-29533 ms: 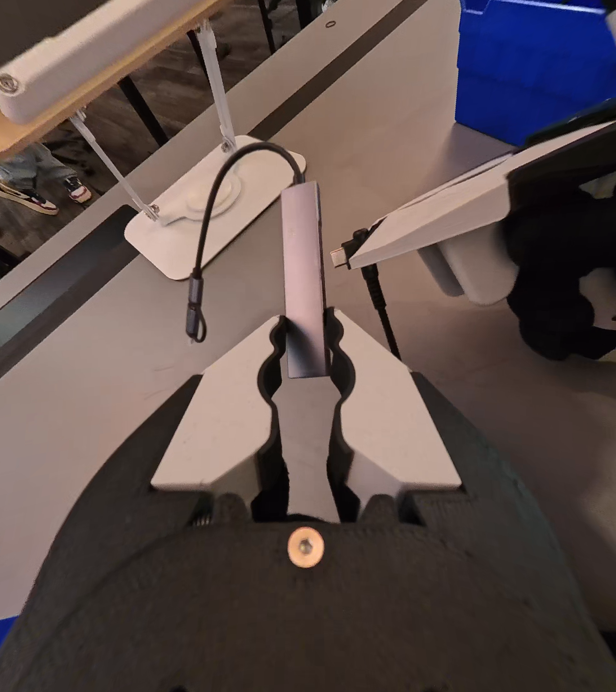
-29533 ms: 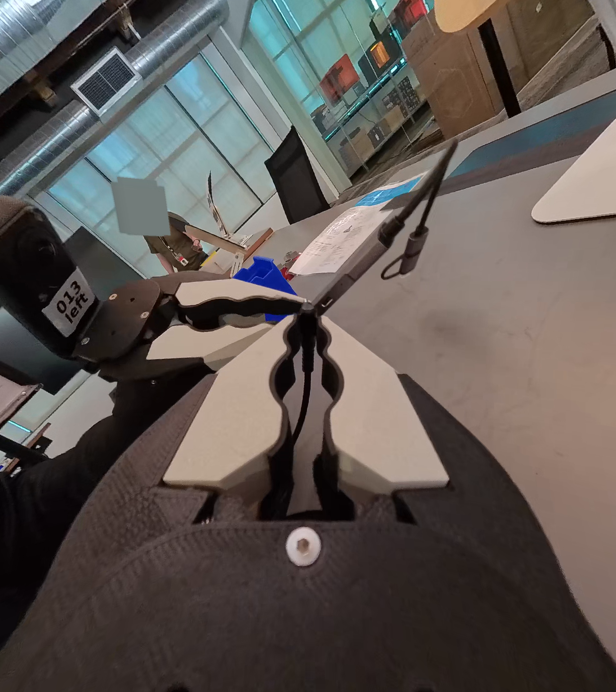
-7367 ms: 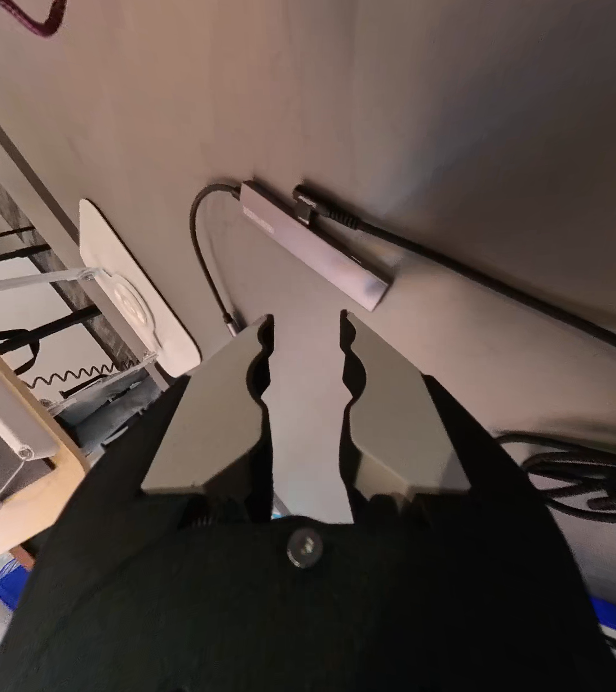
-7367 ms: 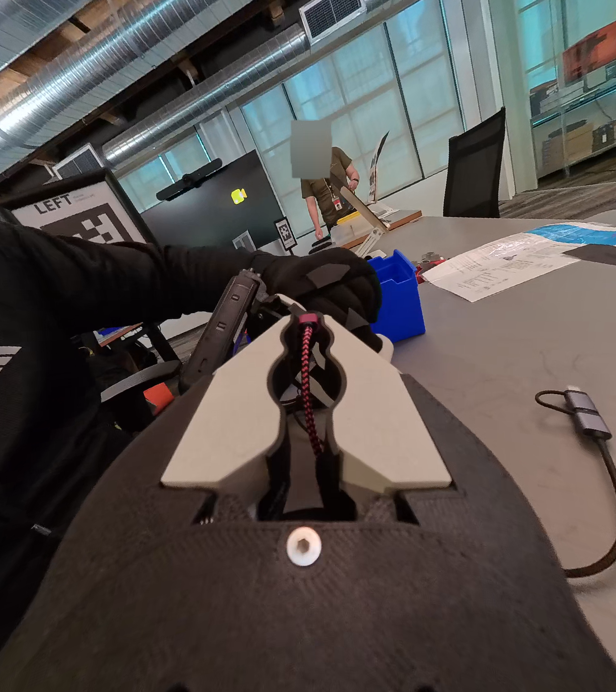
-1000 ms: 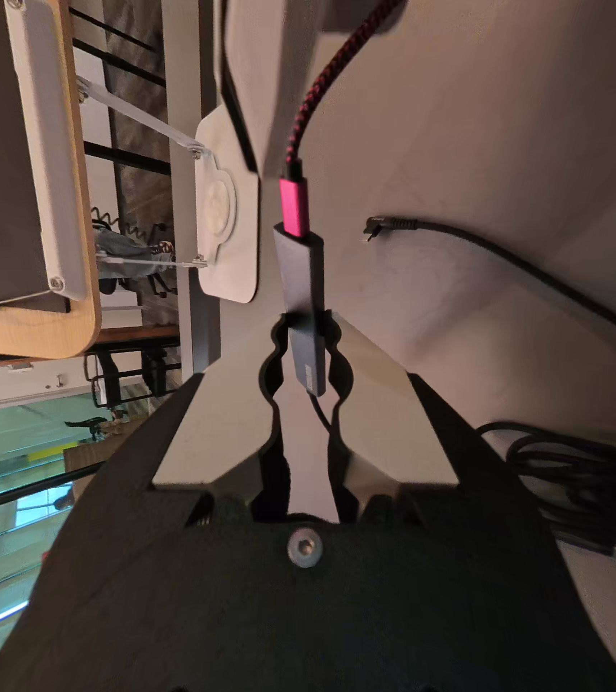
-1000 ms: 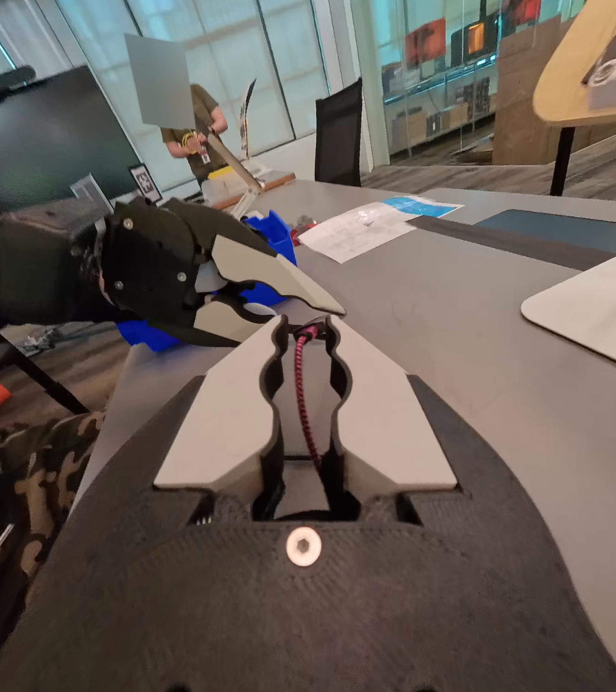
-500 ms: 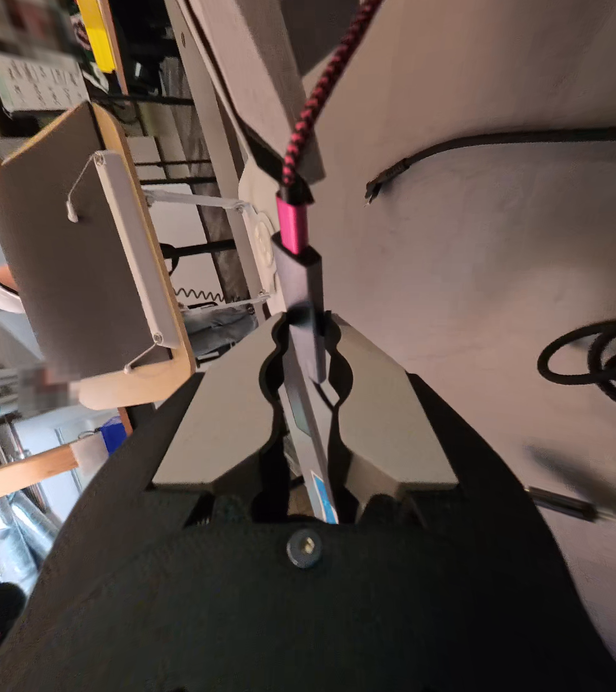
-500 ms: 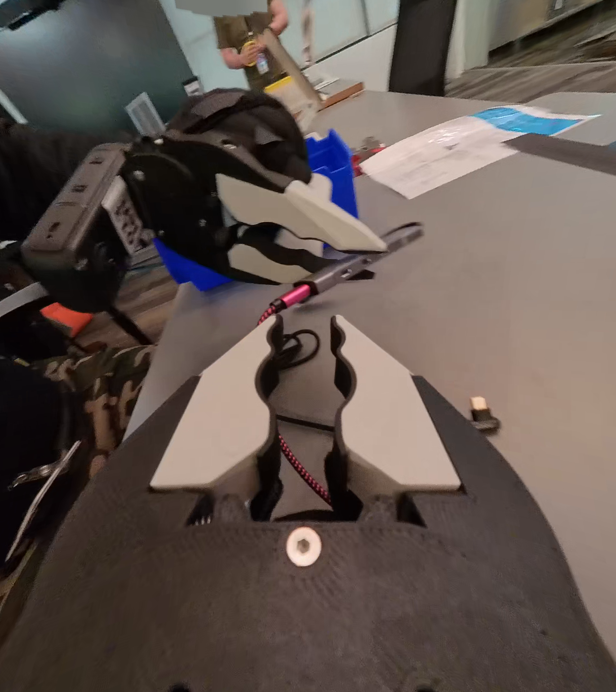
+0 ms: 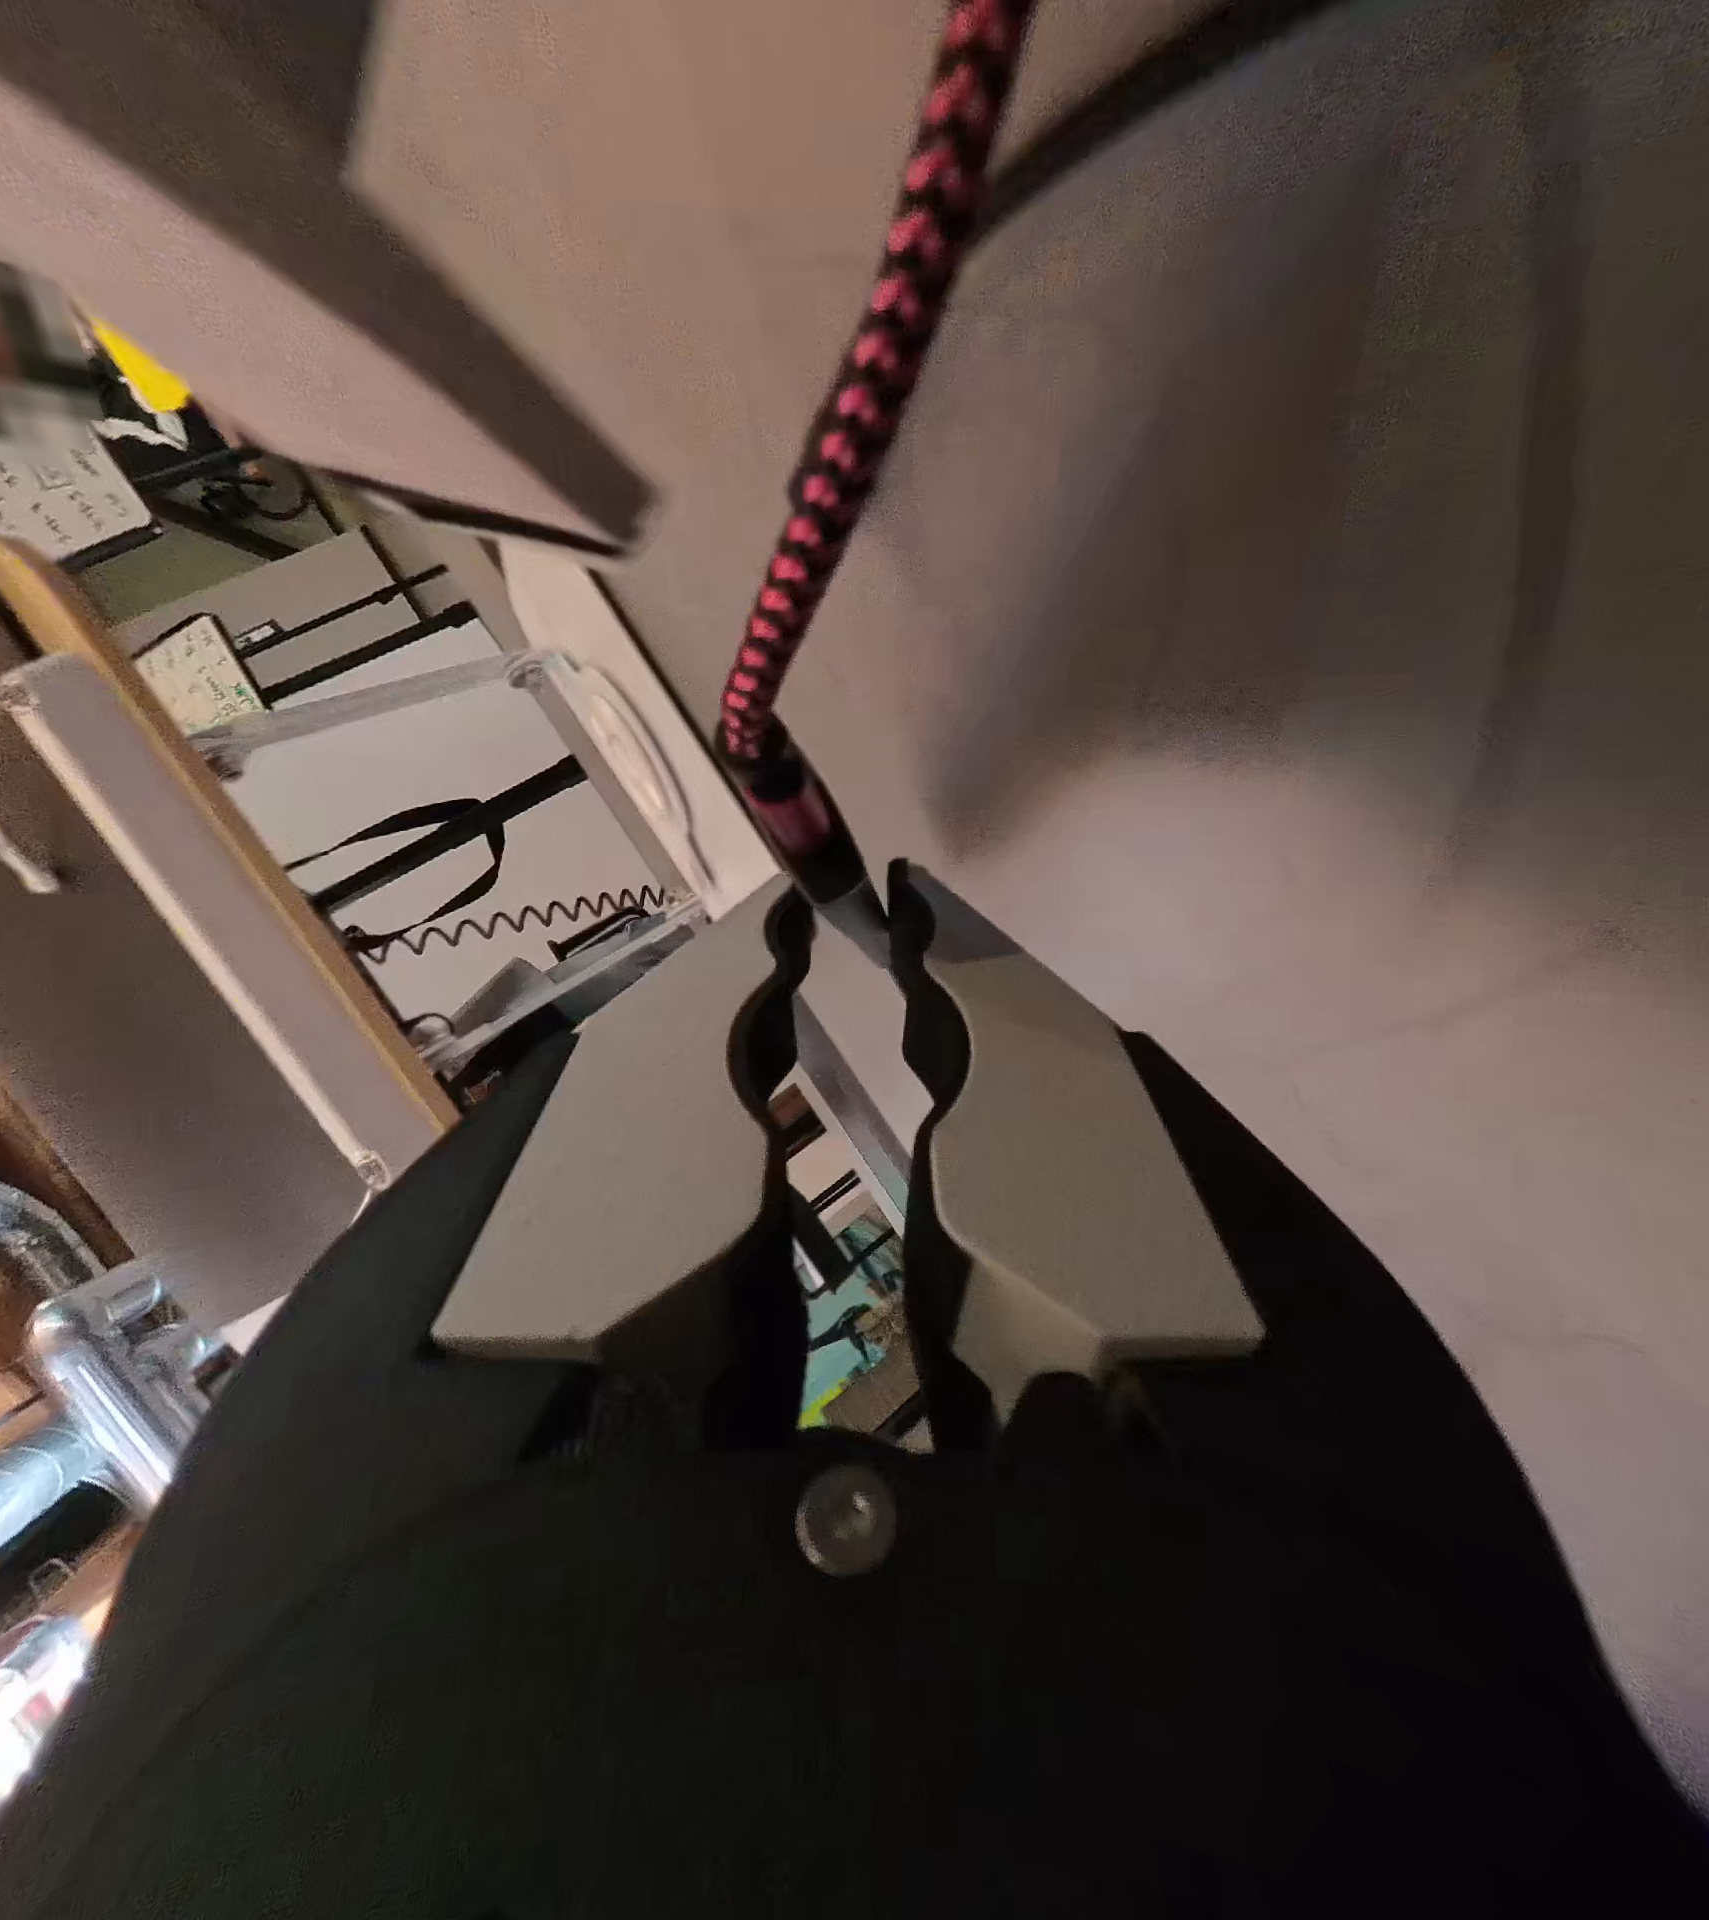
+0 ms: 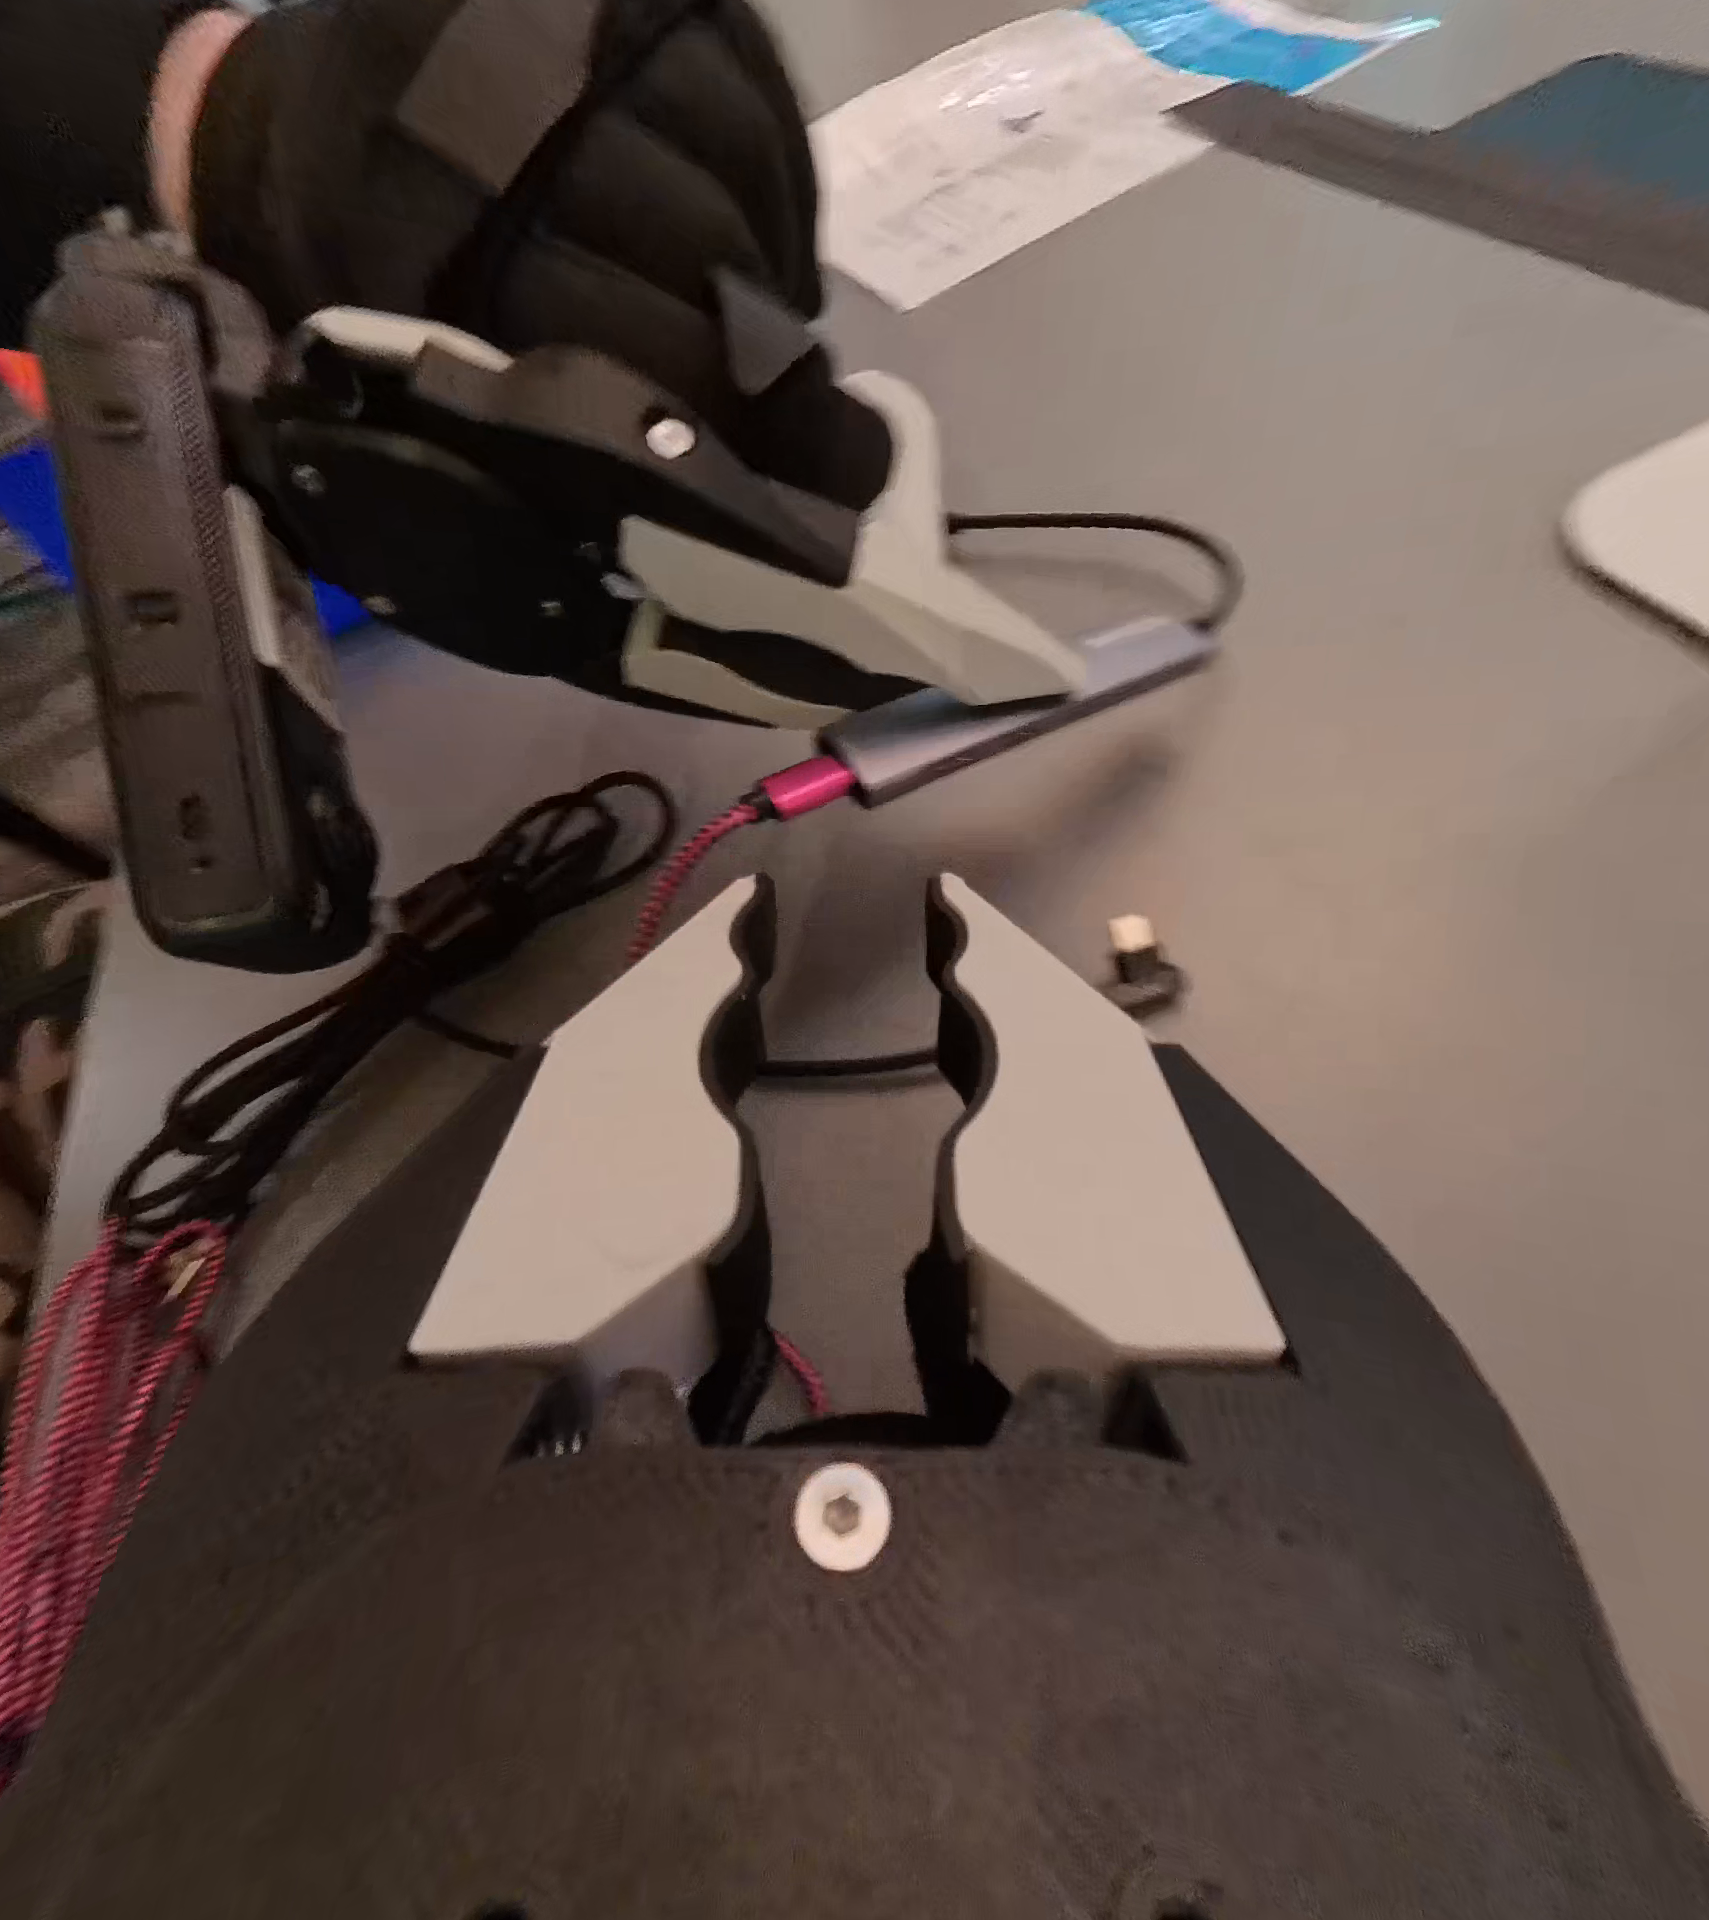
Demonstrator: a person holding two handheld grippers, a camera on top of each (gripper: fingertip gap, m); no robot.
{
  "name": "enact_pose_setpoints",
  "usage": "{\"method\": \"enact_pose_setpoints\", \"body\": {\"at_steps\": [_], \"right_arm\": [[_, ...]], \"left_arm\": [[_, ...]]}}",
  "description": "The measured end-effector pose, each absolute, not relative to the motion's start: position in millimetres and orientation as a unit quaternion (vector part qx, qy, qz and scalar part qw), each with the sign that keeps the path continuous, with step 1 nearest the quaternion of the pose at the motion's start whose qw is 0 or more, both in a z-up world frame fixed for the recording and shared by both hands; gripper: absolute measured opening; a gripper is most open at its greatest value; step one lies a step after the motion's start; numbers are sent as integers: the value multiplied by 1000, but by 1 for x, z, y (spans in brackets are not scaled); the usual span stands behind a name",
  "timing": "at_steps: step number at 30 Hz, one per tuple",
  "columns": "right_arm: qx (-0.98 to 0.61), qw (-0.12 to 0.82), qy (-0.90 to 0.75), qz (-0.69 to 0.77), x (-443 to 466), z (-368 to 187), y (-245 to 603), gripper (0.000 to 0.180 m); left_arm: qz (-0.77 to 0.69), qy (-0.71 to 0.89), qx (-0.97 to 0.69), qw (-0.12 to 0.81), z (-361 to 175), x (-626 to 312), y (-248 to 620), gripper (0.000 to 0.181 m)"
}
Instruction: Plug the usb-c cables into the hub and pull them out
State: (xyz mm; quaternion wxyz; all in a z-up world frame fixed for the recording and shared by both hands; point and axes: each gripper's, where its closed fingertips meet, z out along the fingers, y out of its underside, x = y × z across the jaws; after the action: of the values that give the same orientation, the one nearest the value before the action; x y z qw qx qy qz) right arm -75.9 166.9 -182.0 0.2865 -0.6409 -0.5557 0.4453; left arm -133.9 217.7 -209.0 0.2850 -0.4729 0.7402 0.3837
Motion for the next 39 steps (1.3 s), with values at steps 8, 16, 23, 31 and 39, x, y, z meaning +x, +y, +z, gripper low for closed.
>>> {"method": "enact_pose_setpoints", "body": {"at_steps": [8,16,23,31,39], "right_arm": [[-691,313,-552,348,-63,-207,203,26],[-698,326,-541,338,-59,-206,212,23],[-699,339,-531,338,-56,-201,217,20],[-699,354,-508,357,-49,-190,224,18],[-698,355,-510,355,-50,-189,223,18]], "left_arm": [[396,744,-483,236,-234,-149,216,16],[296,696,-612,232,-214,-160,200,52],[-122,417,-872,224,-187,-82,190,10],[-220,246,-939,96,-229,-75,204,24],[-279,182,-937,106,-237,-65,218,20]]}}
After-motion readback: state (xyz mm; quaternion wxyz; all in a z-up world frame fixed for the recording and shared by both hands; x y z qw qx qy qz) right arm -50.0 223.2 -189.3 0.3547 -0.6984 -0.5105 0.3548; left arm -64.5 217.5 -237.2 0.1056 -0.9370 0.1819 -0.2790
